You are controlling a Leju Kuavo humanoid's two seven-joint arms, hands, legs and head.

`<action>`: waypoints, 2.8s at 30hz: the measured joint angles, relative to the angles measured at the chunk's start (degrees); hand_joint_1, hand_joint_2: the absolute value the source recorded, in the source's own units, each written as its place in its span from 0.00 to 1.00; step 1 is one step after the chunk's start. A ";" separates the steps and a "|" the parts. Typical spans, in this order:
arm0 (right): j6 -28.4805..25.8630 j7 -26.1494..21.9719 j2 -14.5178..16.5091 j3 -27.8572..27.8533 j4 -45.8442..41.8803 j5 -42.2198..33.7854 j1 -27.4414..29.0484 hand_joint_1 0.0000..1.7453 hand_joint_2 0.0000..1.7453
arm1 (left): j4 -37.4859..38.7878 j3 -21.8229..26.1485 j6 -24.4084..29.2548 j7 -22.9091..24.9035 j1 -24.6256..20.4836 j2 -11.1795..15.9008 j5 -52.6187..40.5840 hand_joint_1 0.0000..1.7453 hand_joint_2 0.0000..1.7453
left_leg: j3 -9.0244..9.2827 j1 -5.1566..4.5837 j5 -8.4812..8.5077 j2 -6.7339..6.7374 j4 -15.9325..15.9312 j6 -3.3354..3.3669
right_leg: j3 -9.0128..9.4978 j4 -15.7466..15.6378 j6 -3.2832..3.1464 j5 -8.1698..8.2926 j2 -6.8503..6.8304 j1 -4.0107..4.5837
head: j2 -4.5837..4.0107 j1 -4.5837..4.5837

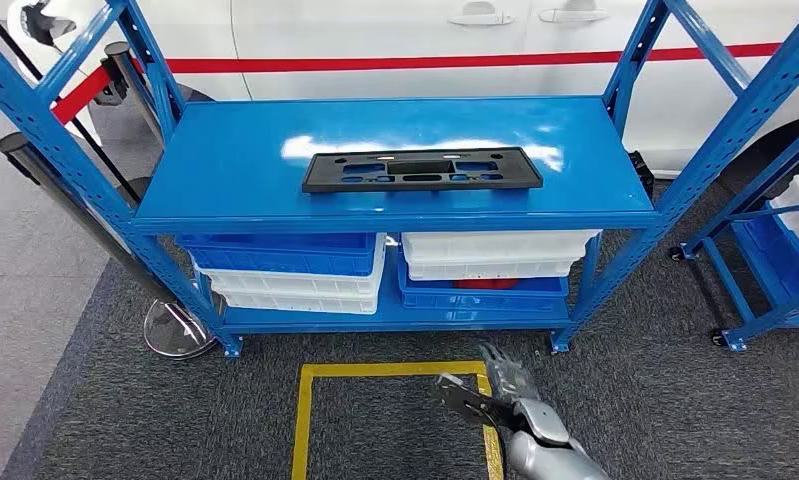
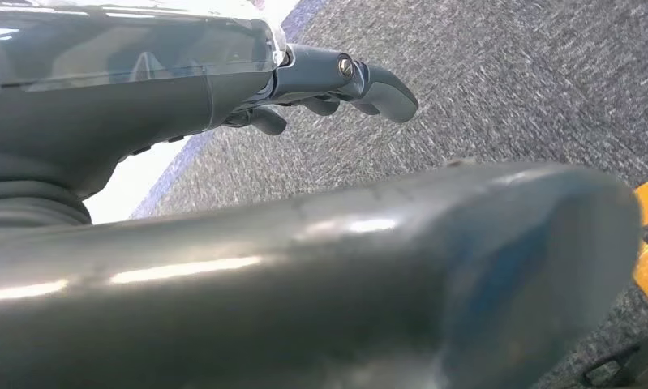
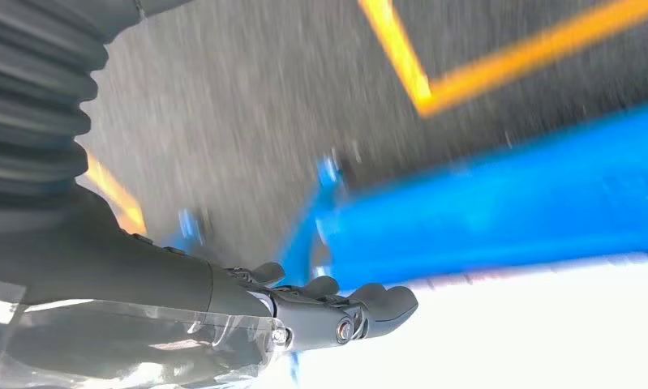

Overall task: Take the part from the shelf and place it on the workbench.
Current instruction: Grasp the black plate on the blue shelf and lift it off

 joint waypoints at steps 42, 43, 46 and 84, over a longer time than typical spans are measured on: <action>0.90 11.35 0.90 12.08 4.29 28.22 -25.49 0.00 1.00 | 0.00 -1.79 -4.28 -0.24 -0.62 1.20 -0.38 0.00 0.00 | -0.78 0.01 0.52 -0.02 0.06 0.08 | -0.81 0.03 0.21 0.56 -0.02 0.00 | 0.00 0.00; 0.83 11.43 0.78 11.85 4.29 28.27 -25.15 0.00 1.00 | 0.00 -1.79 -4.32 -0.24 -0.63 1.20 -0.34 0.00 0.00 | -0.79 0.01 0.52 -0.02 0.06 0.08 | -0.82 0.03 0.21 0.56 -0.02 0.00 | 0.00 0.00; -0.17 11.54 0.54 10.99 4.30 28.22 -24.42 0.00 1.00 | 0.00 -1.77 -4.36 -0.23 -0.66 1.20 -0.32 0.00 0.00 | -0.81 0.01 0.52 -0.02 0.06 0.08 | -0.84 0.03 0.21 0.57 -0.01 0.00 | 0.00 0.00; -0.73 7.41 2.90 10.32 -0.53 31.08 -26.59 0.00 1.00 | 0.00 -1.74 -6.47 0.13 -1.08 1.31 -1.42 0.00 0.00 | -0.15 0.28 -0.27 0.00 -0.33 2.30 | -8.12 13.81 1.84 -5.24 0.06 -0.43 | 0.00 0.16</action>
